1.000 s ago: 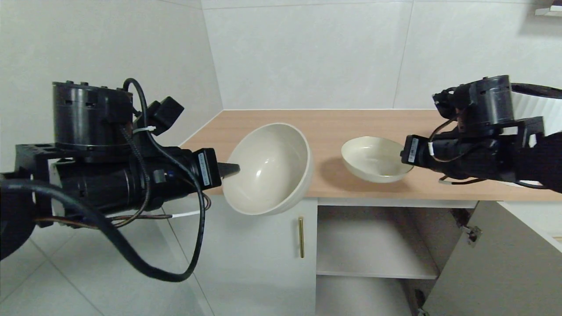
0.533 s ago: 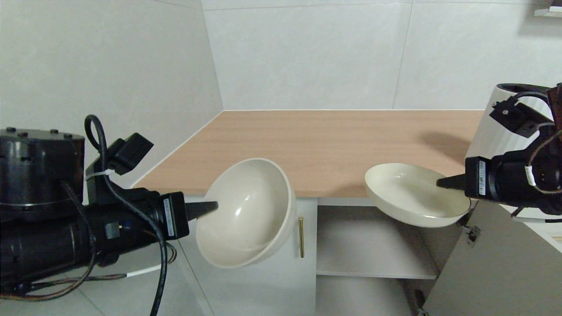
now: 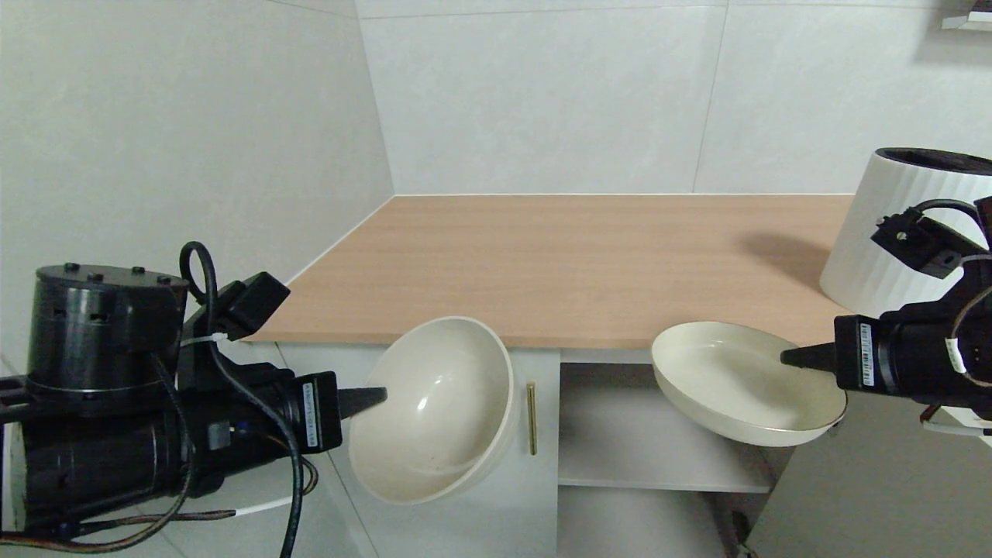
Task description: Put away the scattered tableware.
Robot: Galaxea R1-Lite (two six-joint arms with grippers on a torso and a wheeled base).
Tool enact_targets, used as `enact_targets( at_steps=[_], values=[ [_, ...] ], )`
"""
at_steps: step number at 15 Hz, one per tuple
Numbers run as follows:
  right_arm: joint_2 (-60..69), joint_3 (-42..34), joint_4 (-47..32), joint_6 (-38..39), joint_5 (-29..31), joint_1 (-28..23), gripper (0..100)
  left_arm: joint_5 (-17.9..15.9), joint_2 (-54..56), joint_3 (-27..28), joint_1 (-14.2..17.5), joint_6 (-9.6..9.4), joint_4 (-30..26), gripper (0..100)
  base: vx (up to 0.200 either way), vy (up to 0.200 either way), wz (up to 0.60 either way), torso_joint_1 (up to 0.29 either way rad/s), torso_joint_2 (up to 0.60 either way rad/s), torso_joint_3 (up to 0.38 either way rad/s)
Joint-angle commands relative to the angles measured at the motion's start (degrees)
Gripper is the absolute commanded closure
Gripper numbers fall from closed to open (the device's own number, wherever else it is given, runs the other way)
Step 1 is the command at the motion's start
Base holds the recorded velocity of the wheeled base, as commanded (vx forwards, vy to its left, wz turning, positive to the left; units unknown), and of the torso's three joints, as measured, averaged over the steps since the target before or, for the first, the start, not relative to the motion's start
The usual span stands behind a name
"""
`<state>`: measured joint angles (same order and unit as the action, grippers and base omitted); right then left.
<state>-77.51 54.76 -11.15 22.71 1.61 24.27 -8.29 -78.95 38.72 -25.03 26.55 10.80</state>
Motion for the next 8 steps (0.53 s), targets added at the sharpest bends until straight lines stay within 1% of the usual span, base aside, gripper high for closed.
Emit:
enact_targets(
  at_steps=[1, 8],
  values=[
    [-1.51, -0.18, 0.26, 0.05, 0.06, -0.01, 100, 0.03, -0.77, 0.13, -0.02, -0.01, 0.01, 100, 0.000, 0.000, 0.00, 0.000, 0.00, 0.000],
    [-4.85, -0.36, 0.43, 0.05, 0.15, -0.10, 100, 0.03, -0.59, 0.04, -0.02, -0.01, 0.01, 100, 0.000, 0.000, 0.00, 0.000, 0.00, 0.000]
  ],
)
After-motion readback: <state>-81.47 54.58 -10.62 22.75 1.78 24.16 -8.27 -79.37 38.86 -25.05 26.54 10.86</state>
